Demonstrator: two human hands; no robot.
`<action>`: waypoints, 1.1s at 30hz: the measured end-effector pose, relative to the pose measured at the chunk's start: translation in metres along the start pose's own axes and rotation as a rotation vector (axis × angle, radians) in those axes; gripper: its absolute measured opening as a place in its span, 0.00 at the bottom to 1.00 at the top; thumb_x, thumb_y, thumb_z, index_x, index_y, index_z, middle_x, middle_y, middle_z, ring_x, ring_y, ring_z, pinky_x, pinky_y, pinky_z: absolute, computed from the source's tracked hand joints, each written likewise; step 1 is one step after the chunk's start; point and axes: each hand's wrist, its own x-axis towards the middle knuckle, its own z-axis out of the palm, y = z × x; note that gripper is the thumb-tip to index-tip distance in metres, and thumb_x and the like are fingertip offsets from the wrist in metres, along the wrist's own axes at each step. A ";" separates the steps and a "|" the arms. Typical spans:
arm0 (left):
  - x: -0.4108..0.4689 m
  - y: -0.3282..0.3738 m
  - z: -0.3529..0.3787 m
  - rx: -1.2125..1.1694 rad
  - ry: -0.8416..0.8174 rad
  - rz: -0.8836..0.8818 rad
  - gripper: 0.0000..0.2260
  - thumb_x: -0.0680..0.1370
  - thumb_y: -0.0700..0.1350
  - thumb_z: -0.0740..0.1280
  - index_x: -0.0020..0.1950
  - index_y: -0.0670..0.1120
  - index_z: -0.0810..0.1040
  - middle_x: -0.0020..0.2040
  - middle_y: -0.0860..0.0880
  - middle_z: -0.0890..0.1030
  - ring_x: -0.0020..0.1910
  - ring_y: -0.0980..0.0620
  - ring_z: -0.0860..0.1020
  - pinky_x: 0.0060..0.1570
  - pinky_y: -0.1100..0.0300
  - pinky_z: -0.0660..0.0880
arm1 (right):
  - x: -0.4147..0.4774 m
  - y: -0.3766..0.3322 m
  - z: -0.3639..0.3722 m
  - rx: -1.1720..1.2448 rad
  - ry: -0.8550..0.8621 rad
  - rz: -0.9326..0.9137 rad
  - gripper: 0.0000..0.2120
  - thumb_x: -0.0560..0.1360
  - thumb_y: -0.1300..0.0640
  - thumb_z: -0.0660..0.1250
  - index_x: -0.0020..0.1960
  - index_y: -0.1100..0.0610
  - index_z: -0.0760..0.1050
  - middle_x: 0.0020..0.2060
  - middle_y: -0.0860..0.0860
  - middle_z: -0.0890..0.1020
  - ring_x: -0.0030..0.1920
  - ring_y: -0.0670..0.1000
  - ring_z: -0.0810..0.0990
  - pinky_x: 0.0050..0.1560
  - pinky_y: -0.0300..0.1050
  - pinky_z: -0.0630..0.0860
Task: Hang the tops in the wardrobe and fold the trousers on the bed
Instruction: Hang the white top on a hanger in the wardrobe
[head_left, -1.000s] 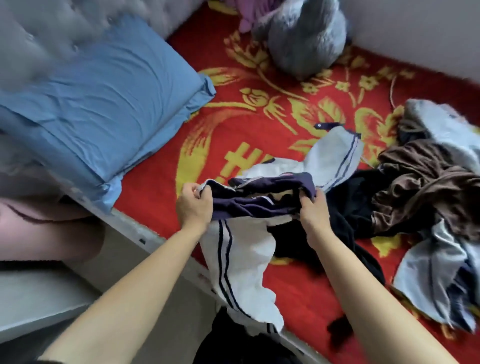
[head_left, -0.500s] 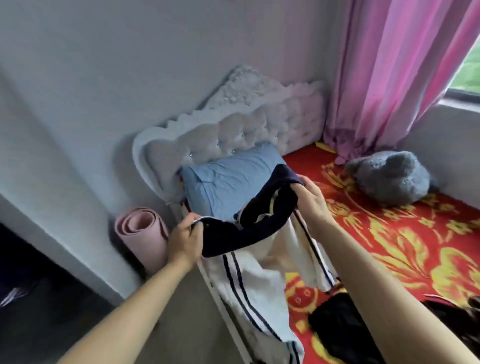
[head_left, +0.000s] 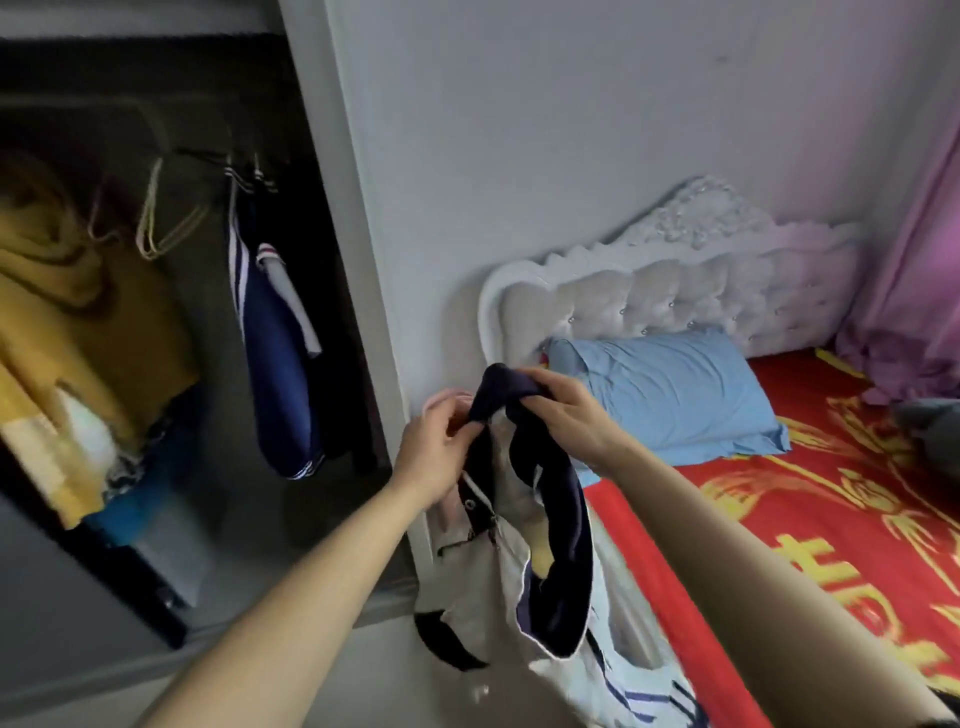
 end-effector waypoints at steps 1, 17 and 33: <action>-0.003 -0.013 -0.020 0.012 0.075 -0.004 0.04 0.79 0.43 0.69 0.53 0.49 0.80 0.45 0.58 0.81 0.45 0.68 0.78 0.46 0.72 0.72 | 0.005 -0.005 0.025 -0.030 0.025 -0.006 0.16 0.77 0.68 0.62 0.61 0.56 0.79 0.51 0.50 0.84 0.53 0.48 0.81 0.59 0.44 0.76; -0.012 -0.135 -0.261 0.056 0.566 -0.120 0.05 0.80 0.43 0.63 0.51 0.41 0.73 0.49 0.47 0.77 0.48 0.47 0.75 0.49 0.55 0.72 | 0.085 0.022 0.283 -0.379 -0.420 0.421 0.21 0.79 0.42 0.64 0.39 0.58 0.78 0.30 0.53 0.80 0.28 0.48 0.75 0.29 0.35 0.70; 0.120 -0.249 -0.408 0.211 0.560 -0.261 0.21 0.76 0.36 0.58 0.60 0.60 0.67 0.39 0.50 0.77 0.30 0.56 0.73 0.34 0.57 0.70 | 0.325 0.012 0.423 -0.248 -0.608 0.138 0.18 0.82 0.46 0.60 0.38 0.53 0.76 0.37 0.47 0.78 0.44 0.49 0.75 0.52 0.46 0.72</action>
